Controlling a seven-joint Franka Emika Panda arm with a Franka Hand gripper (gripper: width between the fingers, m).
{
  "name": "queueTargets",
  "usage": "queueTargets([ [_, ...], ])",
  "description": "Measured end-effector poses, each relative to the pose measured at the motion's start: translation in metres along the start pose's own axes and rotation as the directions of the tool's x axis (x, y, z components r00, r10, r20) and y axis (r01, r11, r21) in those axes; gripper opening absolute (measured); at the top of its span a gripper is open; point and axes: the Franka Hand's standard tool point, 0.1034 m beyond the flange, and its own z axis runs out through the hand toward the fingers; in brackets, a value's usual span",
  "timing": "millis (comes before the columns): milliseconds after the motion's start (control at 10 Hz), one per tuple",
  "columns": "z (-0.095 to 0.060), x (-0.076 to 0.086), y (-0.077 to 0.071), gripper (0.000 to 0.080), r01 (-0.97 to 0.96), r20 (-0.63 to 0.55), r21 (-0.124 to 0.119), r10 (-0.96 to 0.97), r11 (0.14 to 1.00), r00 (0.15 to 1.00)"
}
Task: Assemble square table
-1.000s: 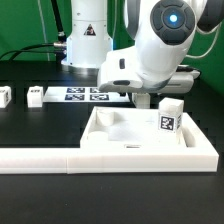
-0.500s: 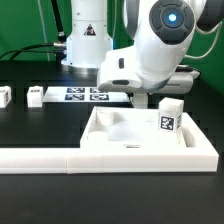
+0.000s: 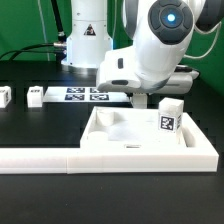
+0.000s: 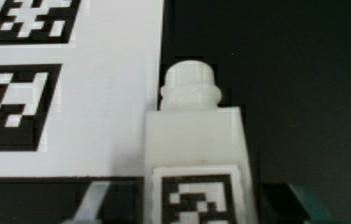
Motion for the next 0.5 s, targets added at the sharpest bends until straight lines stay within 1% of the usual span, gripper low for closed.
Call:
queueTargets([
  [100,-0.011,-0.008,0.005,0.0287,-0.004,0.012,0.01,0.004,1.0,1.0],
  [200,-0.026,-0.017,0.009,0.0288,-0.009,0.014,0.021,0.009,1.0,1.0],
  [500,-0.06,-0.035,0.02,0.0288,-0.027,-0.014,0.056,0.028,0.998,1.0],
])
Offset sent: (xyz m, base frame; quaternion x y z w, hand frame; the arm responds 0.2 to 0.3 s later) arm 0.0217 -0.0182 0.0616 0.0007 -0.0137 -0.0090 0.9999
